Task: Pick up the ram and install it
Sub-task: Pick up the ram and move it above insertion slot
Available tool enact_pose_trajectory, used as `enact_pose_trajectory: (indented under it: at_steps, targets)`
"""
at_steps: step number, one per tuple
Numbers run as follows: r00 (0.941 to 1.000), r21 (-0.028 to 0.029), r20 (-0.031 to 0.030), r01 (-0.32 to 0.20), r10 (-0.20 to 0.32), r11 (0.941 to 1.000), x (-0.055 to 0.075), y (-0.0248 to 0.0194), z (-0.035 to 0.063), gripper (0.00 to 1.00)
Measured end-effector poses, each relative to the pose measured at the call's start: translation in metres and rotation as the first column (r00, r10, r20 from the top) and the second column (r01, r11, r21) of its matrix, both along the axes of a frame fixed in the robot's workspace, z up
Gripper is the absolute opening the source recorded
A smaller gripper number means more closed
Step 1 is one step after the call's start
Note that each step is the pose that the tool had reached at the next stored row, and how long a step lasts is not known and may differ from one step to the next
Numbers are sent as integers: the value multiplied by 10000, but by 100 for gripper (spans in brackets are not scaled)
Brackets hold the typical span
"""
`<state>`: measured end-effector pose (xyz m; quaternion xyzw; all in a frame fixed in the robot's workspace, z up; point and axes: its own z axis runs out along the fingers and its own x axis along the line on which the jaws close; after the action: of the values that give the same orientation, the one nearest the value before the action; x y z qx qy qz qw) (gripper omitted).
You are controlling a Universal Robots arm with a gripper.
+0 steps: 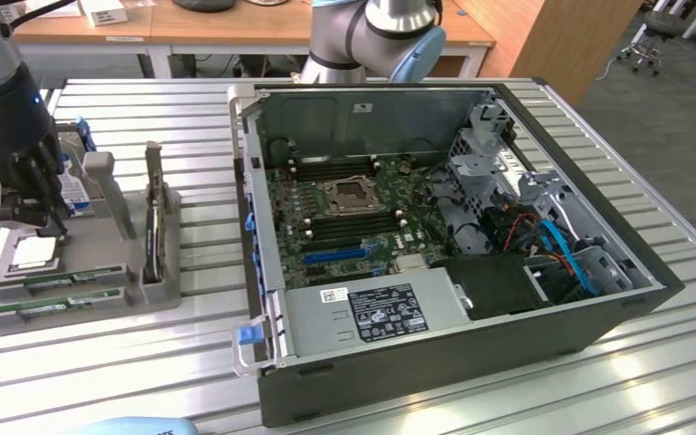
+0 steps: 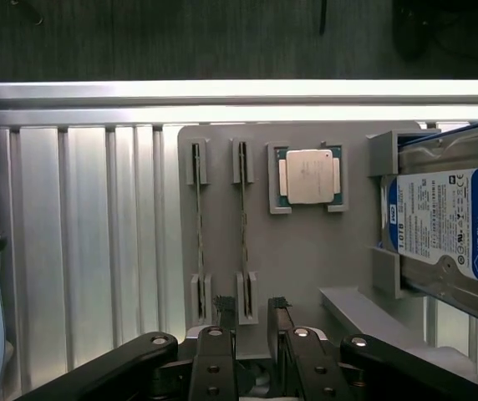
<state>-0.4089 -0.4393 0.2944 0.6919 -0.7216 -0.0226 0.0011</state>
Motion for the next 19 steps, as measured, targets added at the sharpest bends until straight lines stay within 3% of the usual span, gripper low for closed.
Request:
enact_pose_trajectory:
  at_steps: [9, 14, 19]
  targets:
    - [10000, 0, 0, 0, 0, 10000, 0, 0, -138, 29]
    - [10000, -1, 0, 2, -2, 10000, -1, -1, -153, 29]
    - [10000, 0, 1, -4, 4, 10000, -3, -69, -154, 29]
